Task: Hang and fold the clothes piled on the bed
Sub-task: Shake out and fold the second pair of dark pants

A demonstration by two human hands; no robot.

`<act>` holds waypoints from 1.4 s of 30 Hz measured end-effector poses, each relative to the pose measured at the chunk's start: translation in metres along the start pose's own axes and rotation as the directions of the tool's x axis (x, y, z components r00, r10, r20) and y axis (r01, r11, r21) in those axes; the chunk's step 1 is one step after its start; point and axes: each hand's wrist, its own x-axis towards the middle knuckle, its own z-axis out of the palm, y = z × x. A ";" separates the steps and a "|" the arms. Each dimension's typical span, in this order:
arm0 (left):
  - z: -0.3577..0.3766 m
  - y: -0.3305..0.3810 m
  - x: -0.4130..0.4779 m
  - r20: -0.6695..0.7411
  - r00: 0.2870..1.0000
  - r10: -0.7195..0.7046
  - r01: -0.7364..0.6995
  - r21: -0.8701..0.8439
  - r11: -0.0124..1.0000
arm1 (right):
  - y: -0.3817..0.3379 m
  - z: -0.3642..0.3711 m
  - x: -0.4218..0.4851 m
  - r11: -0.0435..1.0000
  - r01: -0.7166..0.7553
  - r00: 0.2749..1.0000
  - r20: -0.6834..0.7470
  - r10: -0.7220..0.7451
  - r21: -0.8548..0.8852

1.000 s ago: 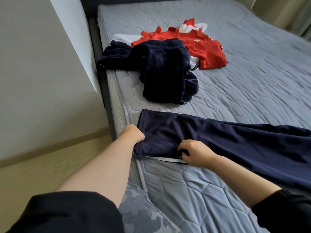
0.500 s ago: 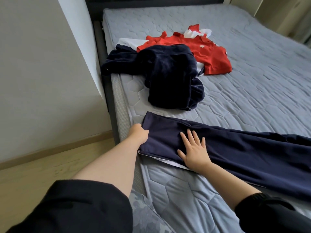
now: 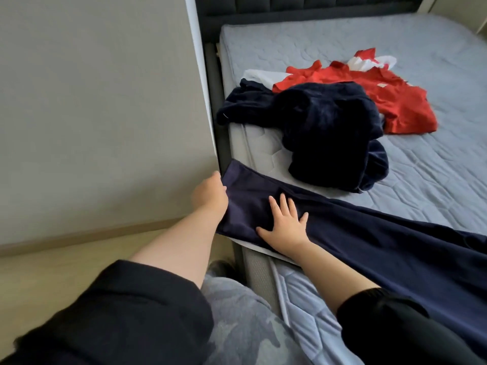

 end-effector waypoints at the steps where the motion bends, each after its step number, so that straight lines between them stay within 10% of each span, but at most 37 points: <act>1: 0.002 0.005 -0.002 0.026 1.000 0.018 -0.019 0.039 0.999 | -0.003 0.001 0.002 1.000 -0.003 1.000 0.010 0.003 0.006; 14: 0.111 0.160 -0.100 0.545 0.803 0.241 -0.378 0.153 0.913 | 0.172 -0.050 -0.084 0.982 -0.074 0.987 -0.152 0.047 -0.172; 28: 0.177 0.189 -0.152 0.427 0.778 0.460 -0.583 0.219 0.782 | 0.306 -0.121 -0.122 0.787 -0.607 0.759 -0.373 0.534 -0.111; 35: 0.163 0.209 -0.139 0.358 0.688 0.632 -0.713 0.168 0.681 | 0.274 -0.127 -0.144 0.957 -0.228 0.930 -0.331 0.160 -0.178; 42: 0.155 0.217 -0.146 0.126 0.496 0.859 -0.868 0.054 0.493 | 0.265 -0.102 -0.189 0.982 -0.120 0.873 -0.486 0.033 -0.149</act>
